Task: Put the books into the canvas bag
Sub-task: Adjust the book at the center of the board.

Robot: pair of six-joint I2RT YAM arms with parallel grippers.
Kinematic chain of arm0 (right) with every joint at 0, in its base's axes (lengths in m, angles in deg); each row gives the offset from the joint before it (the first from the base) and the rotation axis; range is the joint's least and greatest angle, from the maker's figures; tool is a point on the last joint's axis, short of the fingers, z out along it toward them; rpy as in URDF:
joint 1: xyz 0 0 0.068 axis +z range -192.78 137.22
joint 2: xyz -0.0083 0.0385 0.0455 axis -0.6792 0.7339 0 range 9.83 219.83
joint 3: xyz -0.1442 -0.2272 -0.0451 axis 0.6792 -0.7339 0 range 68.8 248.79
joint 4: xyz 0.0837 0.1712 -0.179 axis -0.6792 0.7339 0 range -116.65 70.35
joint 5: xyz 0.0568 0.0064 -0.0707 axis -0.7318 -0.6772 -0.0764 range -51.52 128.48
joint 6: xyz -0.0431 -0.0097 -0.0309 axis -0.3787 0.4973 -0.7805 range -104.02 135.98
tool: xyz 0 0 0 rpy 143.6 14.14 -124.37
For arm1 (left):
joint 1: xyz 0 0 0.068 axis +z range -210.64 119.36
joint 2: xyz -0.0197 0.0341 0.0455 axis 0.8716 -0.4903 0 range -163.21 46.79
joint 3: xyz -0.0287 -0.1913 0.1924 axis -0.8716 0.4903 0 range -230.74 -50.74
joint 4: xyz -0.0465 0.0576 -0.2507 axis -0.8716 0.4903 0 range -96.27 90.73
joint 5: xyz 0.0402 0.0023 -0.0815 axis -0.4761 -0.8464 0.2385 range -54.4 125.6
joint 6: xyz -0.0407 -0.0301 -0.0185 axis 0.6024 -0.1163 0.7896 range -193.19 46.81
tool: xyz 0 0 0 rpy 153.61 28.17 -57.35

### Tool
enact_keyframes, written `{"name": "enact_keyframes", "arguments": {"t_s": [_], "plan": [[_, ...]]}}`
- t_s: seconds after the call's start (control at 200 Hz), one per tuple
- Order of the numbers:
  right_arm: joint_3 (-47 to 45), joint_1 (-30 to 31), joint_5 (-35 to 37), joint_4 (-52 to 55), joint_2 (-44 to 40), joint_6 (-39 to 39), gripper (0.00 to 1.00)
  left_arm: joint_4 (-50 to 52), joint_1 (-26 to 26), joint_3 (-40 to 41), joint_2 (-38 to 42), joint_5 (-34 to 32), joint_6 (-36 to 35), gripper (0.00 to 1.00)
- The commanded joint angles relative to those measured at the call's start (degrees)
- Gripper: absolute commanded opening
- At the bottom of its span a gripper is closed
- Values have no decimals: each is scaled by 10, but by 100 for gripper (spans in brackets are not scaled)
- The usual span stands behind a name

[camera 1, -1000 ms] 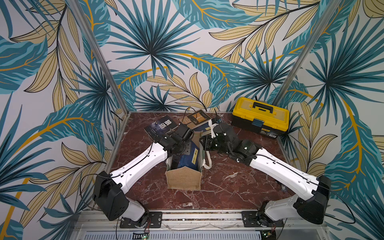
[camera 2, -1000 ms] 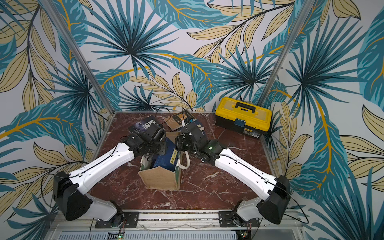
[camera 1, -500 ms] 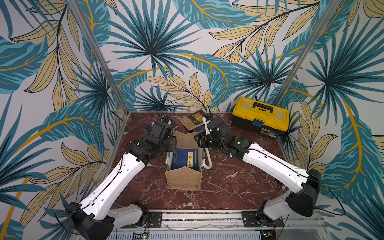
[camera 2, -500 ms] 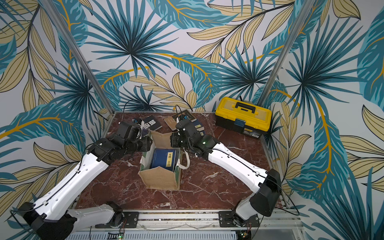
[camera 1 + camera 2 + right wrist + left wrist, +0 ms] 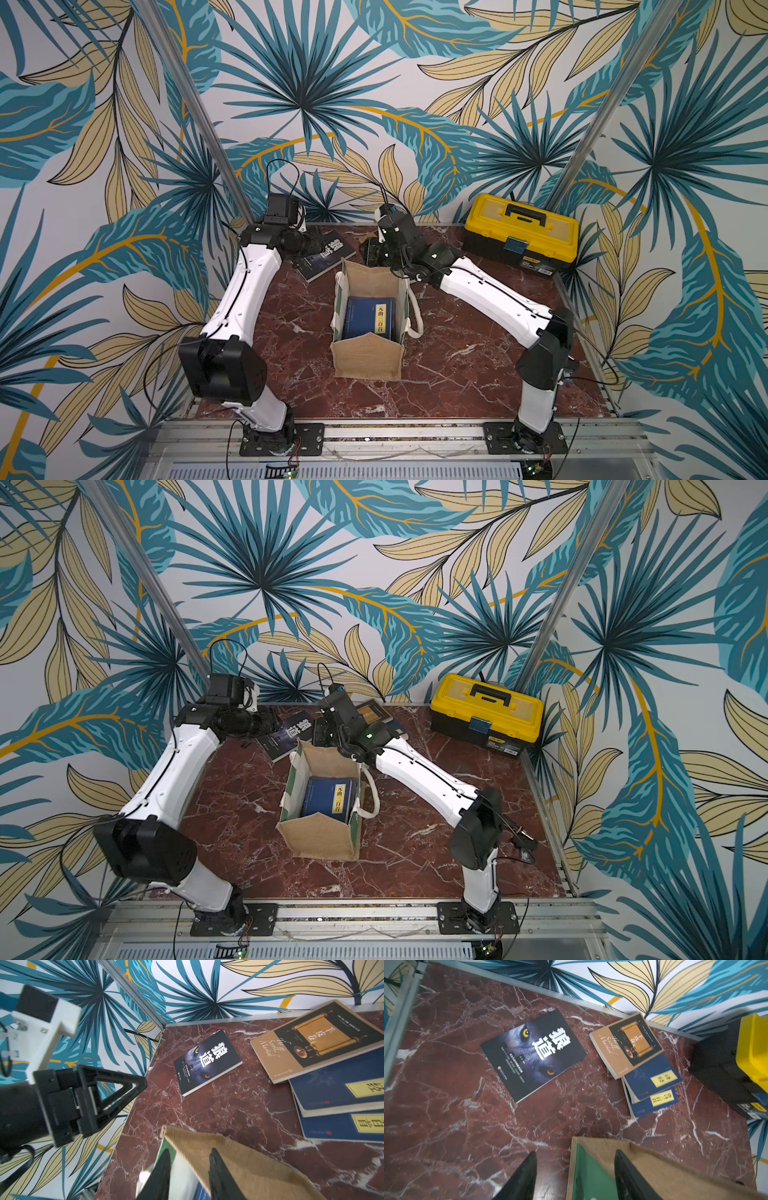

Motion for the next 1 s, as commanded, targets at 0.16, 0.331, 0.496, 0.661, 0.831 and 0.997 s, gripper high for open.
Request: {"name": "enact_keyframes", "arguments": {"t_s": [0.16, 0.331, 0.496, 0.661, 0.831, 0.997], "plan": [[235, -26, 34, 86, 184, -29, 35, -2, 65, -190, -183, 62, -21, 62], [372, -35, -26, 113, 313, 6, 36, -1, 91, -303, -307, 88, -27, 65], [369, -42, -70, 64, 375, 46, 39, -1, 101, -401, -419, 127, -26, 67], [369, -44, -93, 27, 418, 63, 40, -1, 107, -452, -489, 92, -31, 68], [360, -45, -103, 8, 440, 82, 42, 0, 126, -465, -535, 131, -5, 68], [331, -46, -112, -31, 441, 110, 45, 0, 134, -422, -534, 125, -10, 68]]}}
